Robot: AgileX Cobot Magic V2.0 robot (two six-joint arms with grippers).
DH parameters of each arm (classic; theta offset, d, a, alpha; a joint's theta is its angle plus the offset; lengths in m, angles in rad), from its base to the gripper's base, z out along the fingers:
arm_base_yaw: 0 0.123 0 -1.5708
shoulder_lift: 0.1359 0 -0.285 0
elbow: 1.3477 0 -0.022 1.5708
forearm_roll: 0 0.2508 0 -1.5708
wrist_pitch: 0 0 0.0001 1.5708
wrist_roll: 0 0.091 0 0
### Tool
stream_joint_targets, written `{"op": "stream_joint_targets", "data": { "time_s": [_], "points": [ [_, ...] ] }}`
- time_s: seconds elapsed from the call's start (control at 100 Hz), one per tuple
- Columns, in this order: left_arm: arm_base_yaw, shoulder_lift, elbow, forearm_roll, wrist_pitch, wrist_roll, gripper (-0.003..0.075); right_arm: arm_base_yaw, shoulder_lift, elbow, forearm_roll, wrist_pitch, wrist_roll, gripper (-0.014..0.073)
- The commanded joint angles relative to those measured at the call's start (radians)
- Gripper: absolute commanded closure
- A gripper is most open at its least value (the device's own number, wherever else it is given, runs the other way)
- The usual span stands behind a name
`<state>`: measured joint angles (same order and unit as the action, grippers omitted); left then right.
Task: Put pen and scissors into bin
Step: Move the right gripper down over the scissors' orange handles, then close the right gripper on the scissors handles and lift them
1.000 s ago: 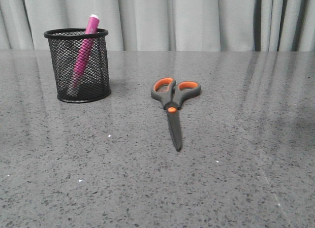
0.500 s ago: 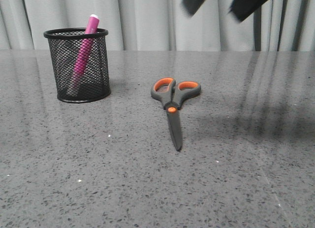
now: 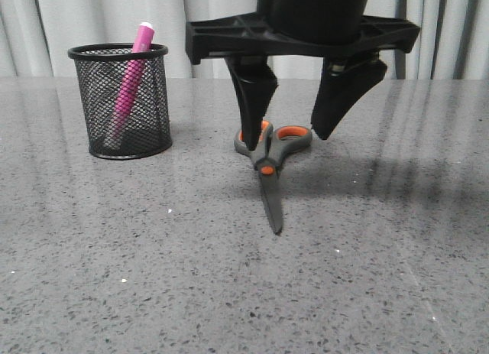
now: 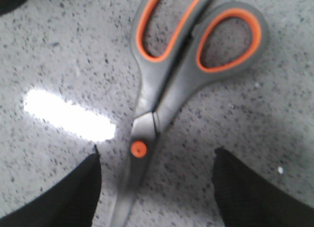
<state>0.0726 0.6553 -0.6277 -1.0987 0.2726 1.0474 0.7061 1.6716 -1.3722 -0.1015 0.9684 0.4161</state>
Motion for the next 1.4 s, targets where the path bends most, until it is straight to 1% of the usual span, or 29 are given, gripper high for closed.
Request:
{"op": "stream_joint_targets", "data": {
  "time_s": [0.0,0.09,0.23,0.38,0.83,0.93,0.96,1.0,1.02,1.04,1.05,1.1,1.12,1.14,1.22,1.24,1.39],
  "points": [
    [0.003,-0.002,-0.029,-0.028,-0.04,-0.011,0.0554,0.002,-0.035,-0.033,-0.013,-0.073,0.025,0.0162],
    [-0.011,-0.002,-0.029,-0.028,-0.044,-0.011,0.0554,0.002,-0.034,-0.033,-0.013,-0.102,0.039,0.0162],
    [-0.029,-0.002,-0.029,-0.028,-0.046,-0.011,0.0554,-0.01,-0.014,-0.033,-0.018,-0.105,0.039,0.0162],
    [-0.028,-0.002,-0.029,-0.028,-0.048,-0.011,0.0554,-0.036,0.015,-0.033,-0.018,-0.101,0.039,0.0162],
    [-0.028,-0.002,-0.029,-0.028,-0.048,-0.011,0.0554,-0.036,0.082,-0.048,-0.01,-0.155,0.039,0.0162],
    [-0.028,-0.002,-0.029,-0.028,-0.048,-0.011,0.0554,-0.036,0.09,-0.048,-0.026,-0.163,0.039,0.0171],
    [-0.028,-0.002,-0.029,-0.028,-0.048,-0.011,0.0554,-0.036,0.093,-0.048,-0.034,-0.166,0.039,0.0191],
    [-0.028,-0.002,-0.029,-0.028,-0.048,-0.011,0.0554,-0.036,0.093,-0.048,-0.041,-0.168,0.039,0.0246],
    [-0.028,-0.002,-0.029,-0.028,-0.048,-0.011,0.0554,-0.036,0.093,-0.048,-0.043,-0.168,0.039,0.0281],
    [-0.028,-0.002,-0.029,-0.028,-0.048,-0.011,0.0554,-0.036,0.093,-0.048,-0.045,-0.168,0.039,0.0335],
    [-0.028,-0.002,-0.029,-0.028,-0.048,-0.011,0.0554,-0.036,0.093,-0.048,-0.045,-0.168,0.039,0.0335],
    [-0.028,-0.002,-0.029,-0.028,-0.048,-0.011,0.0554,-0.036,0.093,-0.048,-0.05,-0.168,0.039,0.0449],
    [-0.028,-0.002,-0.029,-0.028,-0.048,-0.011,0.0554,-0.036,0.093,-0.048,-0.051,-0.166,0.039,0.0477],
    [-0.028,-0.002,-0.029,-0.028,-0.048,-0.011,0.0554,-0.036,0.093,-0.048,-0.054,-0.163,0.039,0.053],
    [-0.028,-0.002,-0.029,-0.028,-0.048,-0.011,0.0554,-0.036,0.093,-0.048,-0.054,-0.16,0.039,0.0655],
    [-0.028,-0.002,-0.029,-0.028,-0.048,-0.011,0.0554,-0.036,0.093,-0.048,-0.056,-0.16,0.039,0.0669],
    [-0.028,-0.002,-0.029,-0.028,-0.048,-0.011,0.0554,-0.036,0.064,-0.048,-0.07,-0.176,0.039,0.0658]
  ]
}}
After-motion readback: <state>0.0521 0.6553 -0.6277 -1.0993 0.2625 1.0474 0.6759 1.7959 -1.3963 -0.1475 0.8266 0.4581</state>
